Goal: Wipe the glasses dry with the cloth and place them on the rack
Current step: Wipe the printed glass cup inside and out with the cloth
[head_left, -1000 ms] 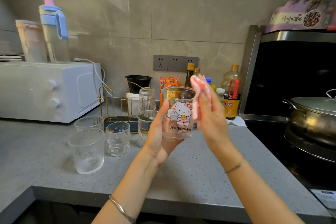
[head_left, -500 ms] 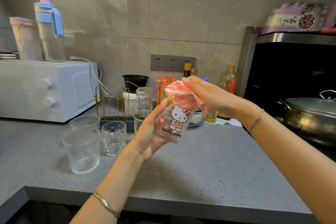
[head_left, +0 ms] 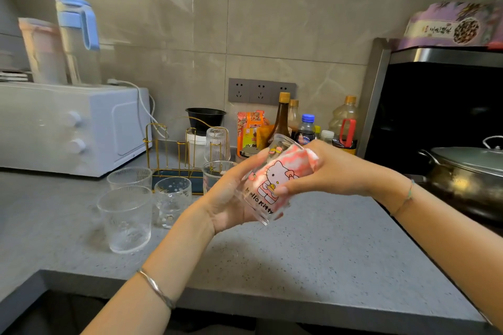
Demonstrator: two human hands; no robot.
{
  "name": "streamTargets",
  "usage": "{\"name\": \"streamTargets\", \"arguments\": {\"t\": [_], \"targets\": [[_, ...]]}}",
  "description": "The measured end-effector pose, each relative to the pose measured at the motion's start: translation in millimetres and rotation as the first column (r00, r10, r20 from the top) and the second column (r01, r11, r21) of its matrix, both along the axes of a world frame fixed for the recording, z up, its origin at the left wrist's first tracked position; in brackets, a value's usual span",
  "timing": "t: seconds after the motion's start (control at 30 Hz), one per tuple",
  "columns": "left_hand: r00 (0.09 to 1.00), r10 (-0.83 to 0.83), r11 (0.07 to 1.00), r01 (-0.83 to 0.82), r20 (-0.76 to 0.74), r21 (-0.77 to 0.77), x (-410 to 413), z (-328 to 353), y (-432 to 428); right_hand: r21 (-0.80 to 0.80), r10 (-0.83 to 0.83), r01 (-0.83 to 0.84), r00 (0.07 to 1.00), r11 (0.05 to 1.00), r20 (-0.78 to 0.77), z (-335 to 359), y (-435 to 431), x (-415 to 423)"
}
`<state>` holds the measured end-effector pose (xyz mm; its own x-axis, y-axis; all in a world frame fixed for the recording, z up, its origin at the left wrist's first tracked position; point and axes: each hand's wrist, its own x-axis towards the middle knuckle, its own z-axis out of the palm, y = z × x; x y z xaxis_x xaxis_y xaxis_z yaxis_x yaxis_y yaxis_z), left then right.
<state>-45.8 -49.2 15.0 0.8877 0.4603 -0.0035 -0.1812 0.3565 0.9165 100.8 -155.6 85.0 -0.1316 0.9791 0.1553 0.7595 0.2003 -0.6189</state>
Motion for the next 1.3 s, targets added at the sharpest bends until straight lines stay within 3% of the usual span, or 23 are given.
{"name": "streamTargets", "arguments": {"t": [0.2, 0.57, 0.73, 0.83, 0.93, 1.03, 1.1, 1.17, 1.3], "targets": [[0.982, 0.128, 0.980, -0.104, 0.137, -0.170, 6, -2, -1, 0.157, -0.108, 0.137, 0.977, 0.978, -0.185, -8, 4, 11], [0.879, 0.447, 0.866, -0.472, 0.166, 0.166, 17, 2, -15, 0.179, -0.059, 0.119, 0.949, 0.977, -0.311, -21, 2, -15], [0.821, 0.468, 0.684, -0.571, 0.328, 0.453, 14, -2, -12, 0.074, -0.089, 0.144, 0.866, 0.987, -0.492, -21, -2, -16], [0.812, 0.407, 0.617, -0.582, 0.418, 0.529, 14, -5, -10, 0.072, -0.069, 0.123, 0.858, 0.990, -0.508, -20, 0, -11], [0.852, 0.395, 0.648, -0.524, 0.344, 0.553, 14, -4, -9, 0.094, -0.058, 0.113, 0.886, 0.989, -0.461, -19, 1, -8], [0.943, 0.326, 0.842, -0.324, 0.070, 0.431, 8, 6, -10, 0.109, -0.064, 0.119, 0.908, 0.987, -0.414, -21, 2, -3], [0.952, 0.301, 0.914, -0.271, -0.056, 0.303, 7, 10, -11, 0.142, -0.065, 0.121, 0.935, 0.982, -0.348, -25, 2, -3], [0.916, 0.391, 0.889, -0.353, -0.084, 0.292, 11, 8, -14, 0.154, -0.058, 0.111, 0.947, 0.982, -0.316, -28, 3, -7], [0.790, 0.607, 0.733, -0.598, 0.086, 0.326, 22, -2, -13, 0.086, -0.018, 0.052, 0.934, 0.995, -0.356, -29, 5, -13]]}}
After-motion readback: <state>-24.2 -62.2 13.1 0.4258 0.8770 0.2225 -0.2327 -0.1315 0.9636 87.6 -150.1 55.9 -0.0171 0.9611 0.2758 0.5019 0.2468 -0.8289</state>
